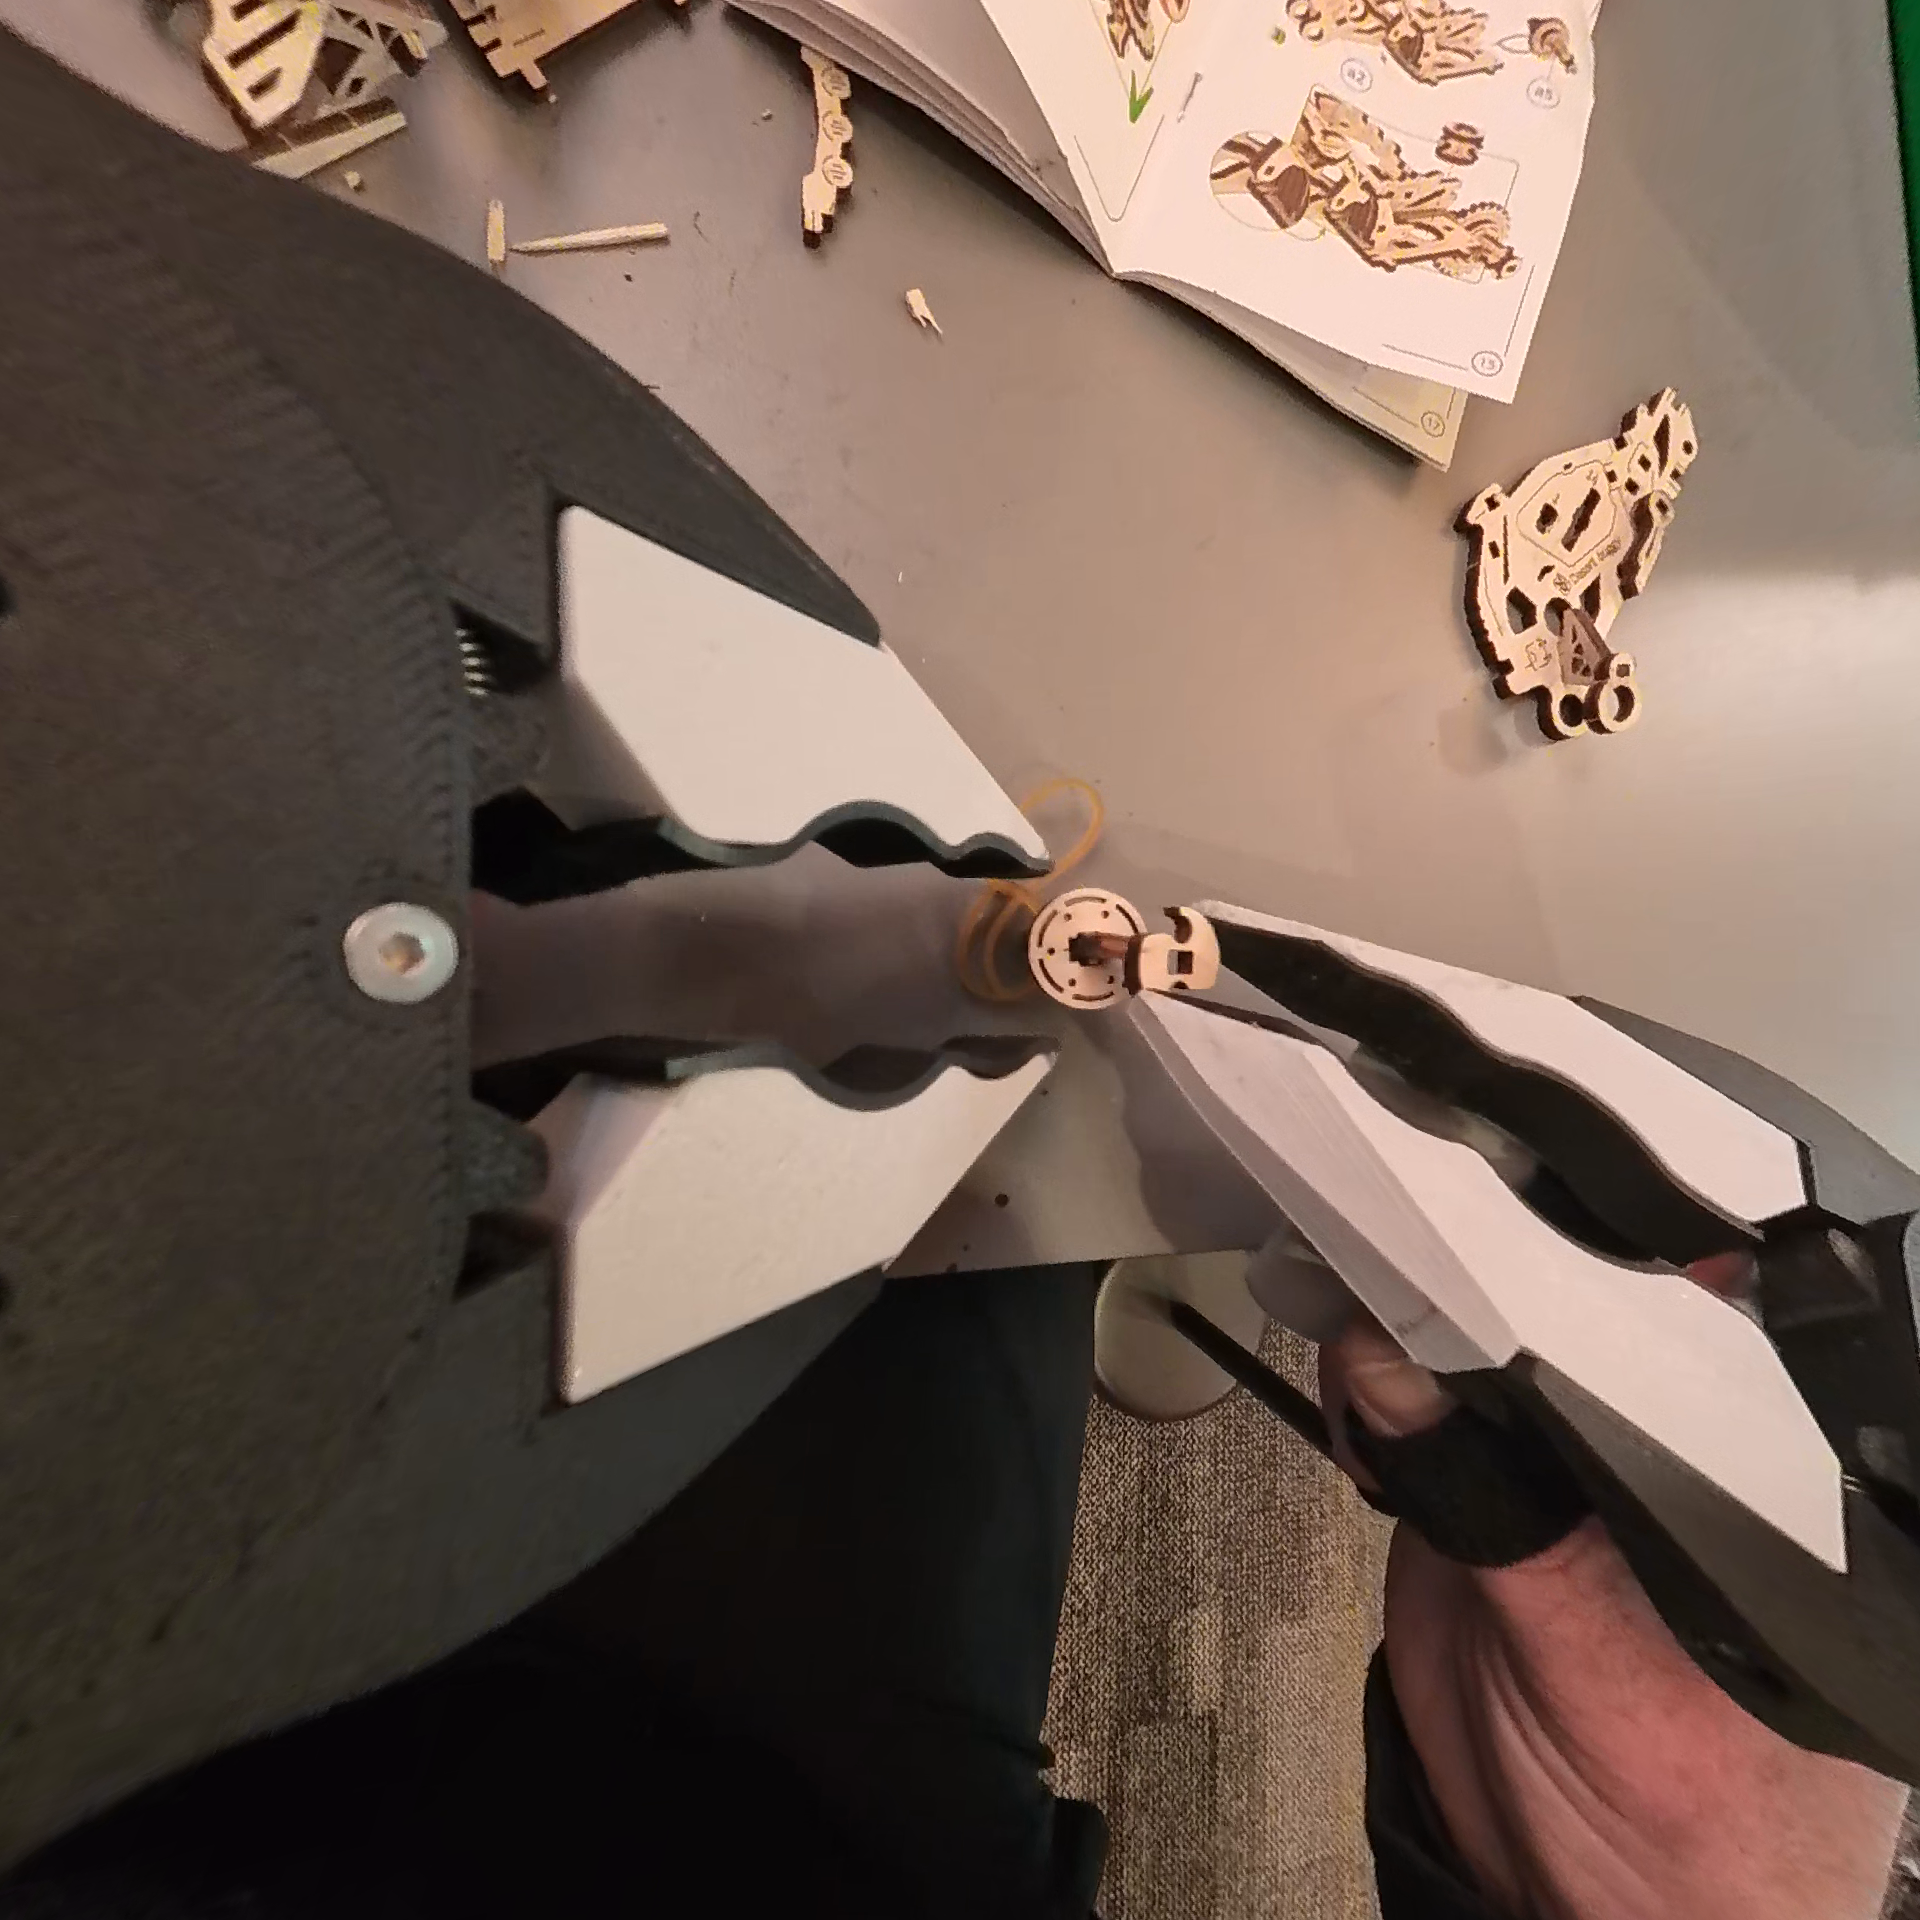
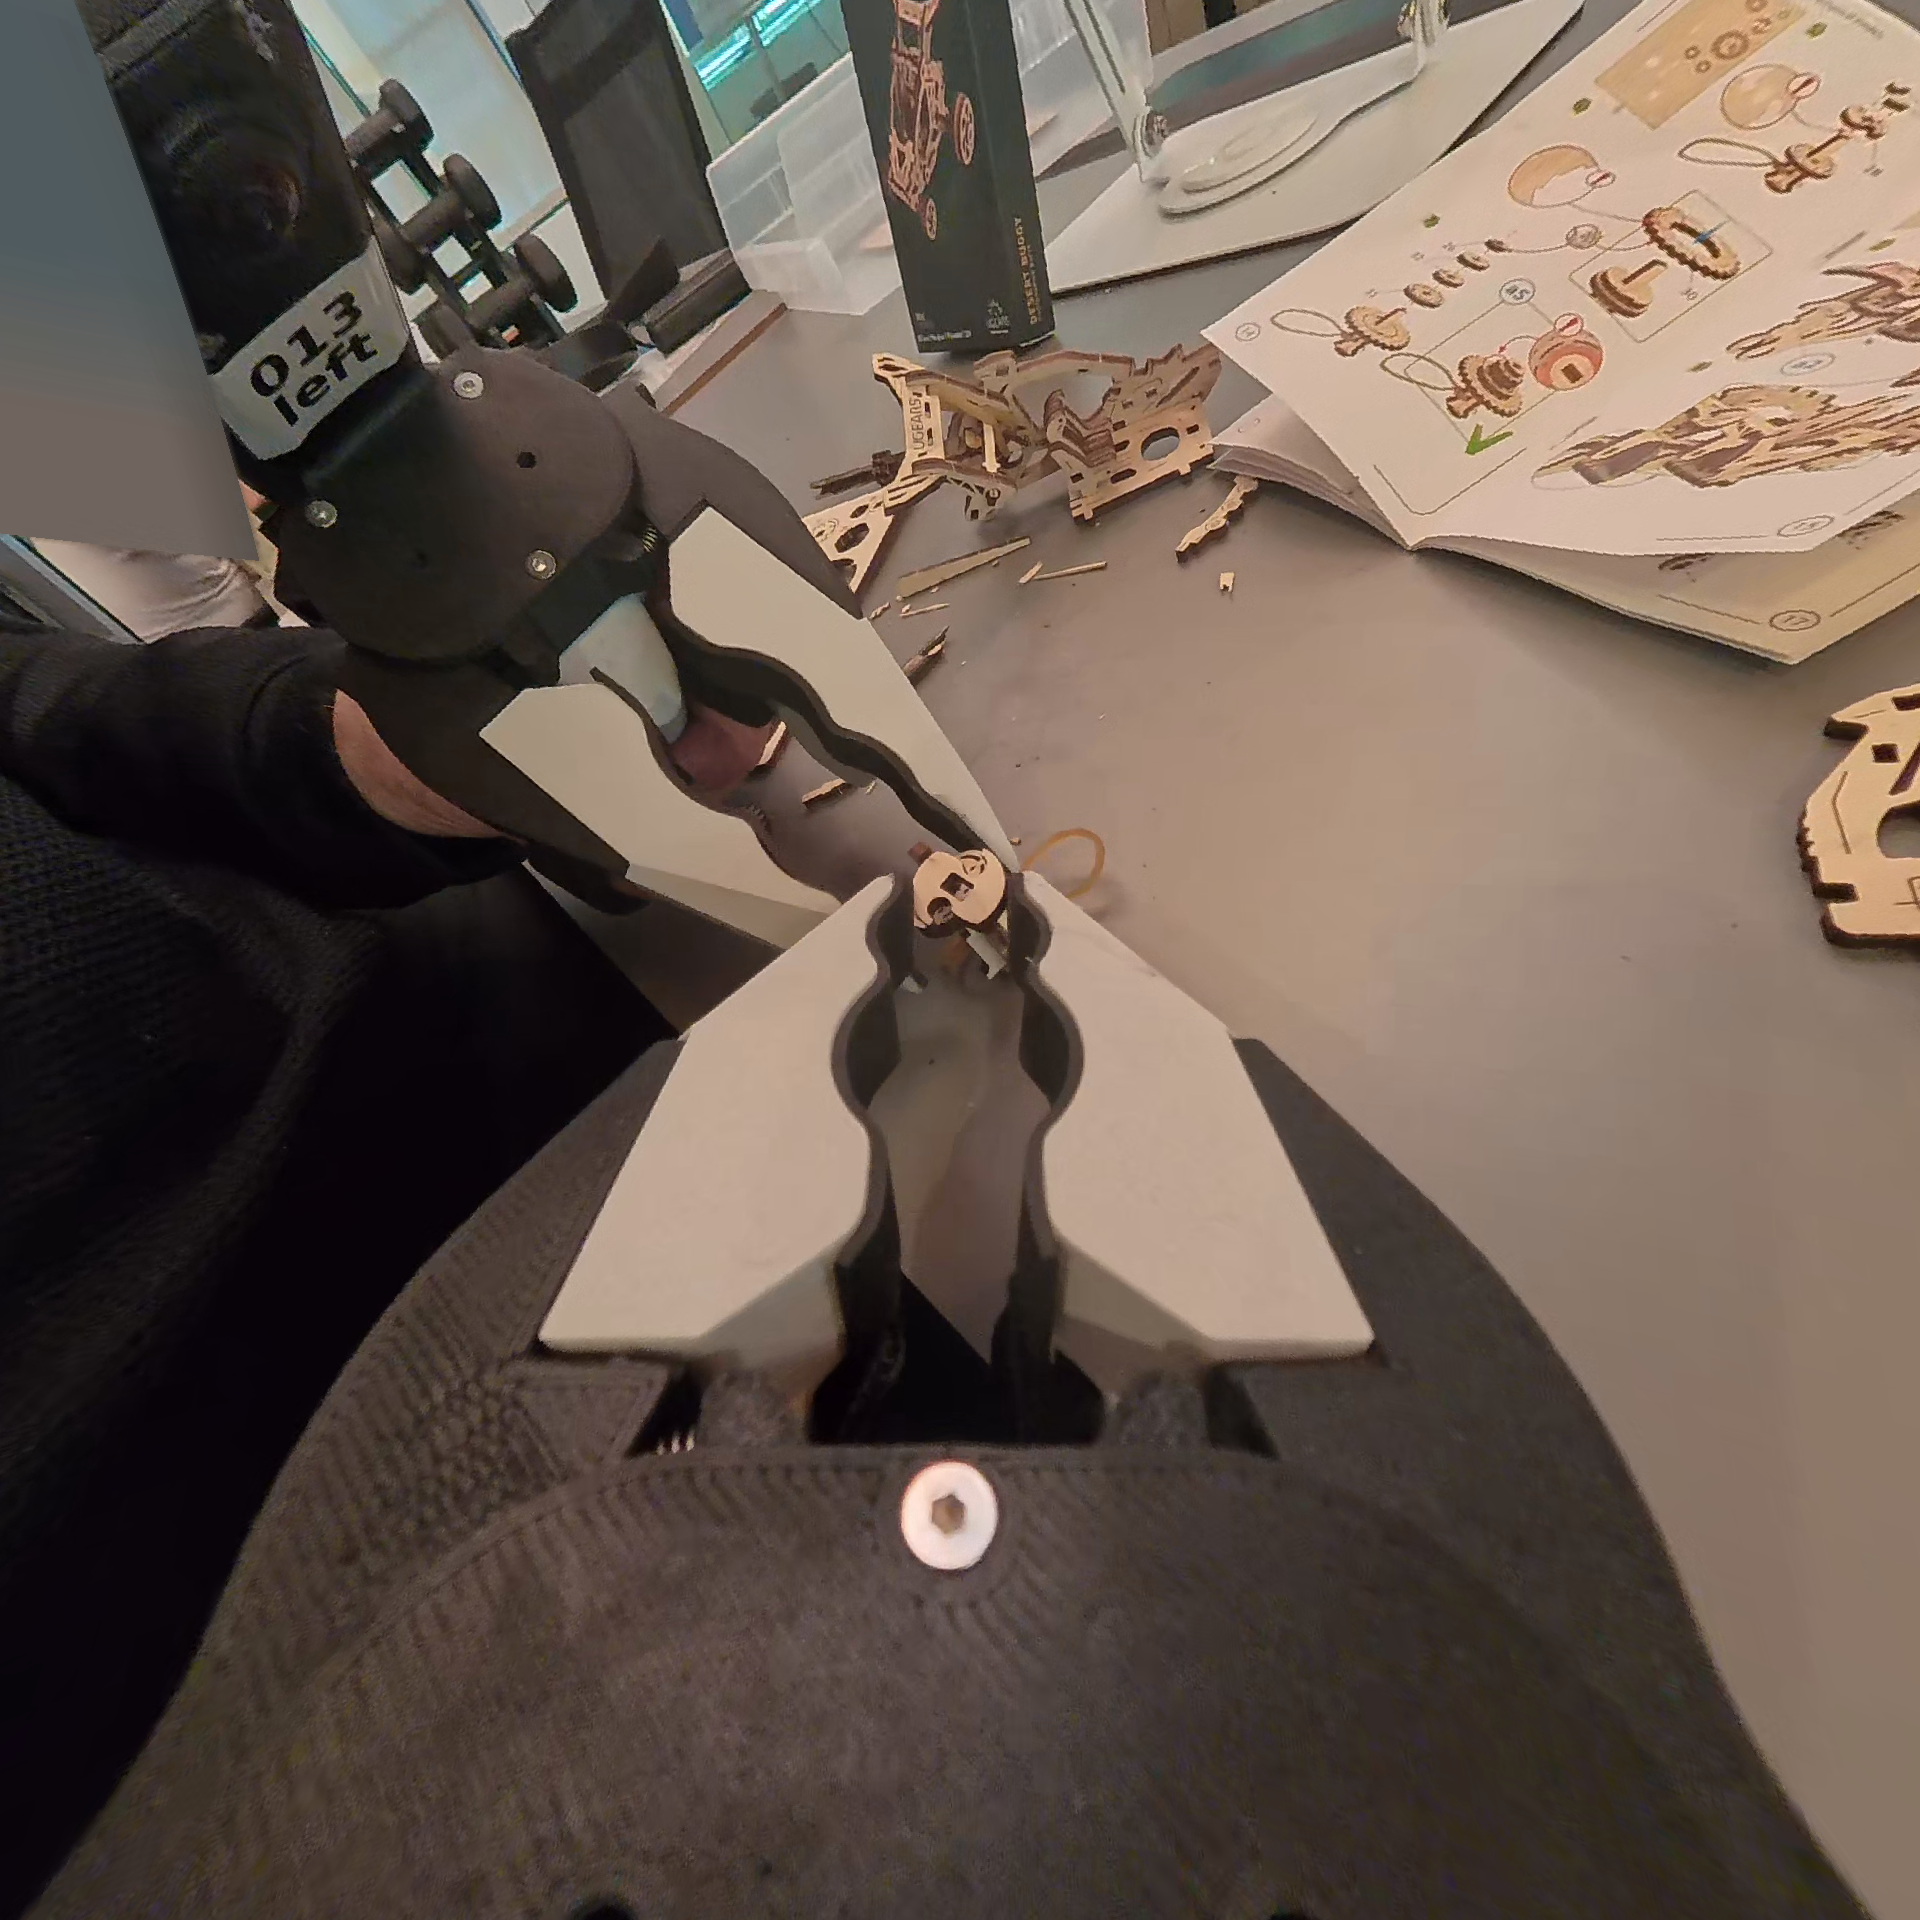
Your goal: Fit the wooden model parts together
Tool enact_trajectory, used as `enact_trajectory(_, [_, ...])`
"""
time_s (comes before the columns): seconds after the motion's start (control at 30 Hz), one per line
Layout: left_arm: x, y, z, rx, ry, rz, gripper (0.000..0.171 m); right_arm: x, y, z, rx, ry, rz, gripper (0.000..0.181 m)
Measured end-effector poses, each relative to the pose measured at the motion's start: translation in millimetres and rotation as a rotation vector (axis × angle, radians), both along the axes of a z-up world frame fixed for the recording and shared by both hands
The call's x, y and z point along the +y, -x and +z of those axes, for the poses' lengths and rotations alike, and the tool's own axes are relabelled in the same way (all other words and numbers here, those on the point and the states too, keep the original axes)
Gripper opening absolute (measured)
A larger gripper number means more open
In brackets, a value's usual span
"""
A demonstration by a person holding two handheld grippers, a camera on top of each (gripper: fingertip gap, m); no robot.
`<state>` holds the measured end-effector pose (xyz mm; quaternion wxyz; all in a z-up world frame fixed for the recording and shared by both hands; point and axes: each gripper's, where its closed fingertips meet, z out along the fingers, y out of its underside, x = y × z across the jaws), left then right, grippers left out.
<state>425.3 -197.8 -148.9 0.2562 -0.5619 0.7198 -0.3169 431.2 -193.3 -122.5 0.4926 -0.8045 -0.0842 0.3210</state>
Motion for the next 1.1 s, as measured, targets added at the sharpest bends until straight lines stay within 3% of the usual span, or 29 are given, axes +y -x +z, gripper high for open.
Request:
enact_trajectory(0.27, [-0.5,5.0,3.0,-0.019,0.024,0.006,0.038,-1.2,-3.4,1.6,0.015,-0.007,-0.009,0.015])
enact_trajectory(0.9, [2.7,6.3,19.4,-0.097,0.009,-0.002,0.022,-3.4,-16.2,-8.7,-0.105,0.020,-0.016,0.015])
enact_trajectory(1.1, [1.7,2.6,23.1,-0.113,0.007,-0.009,0.018,-3.3,-15.4,-2.6,-0.073,-0.002,-0.018,0.015])
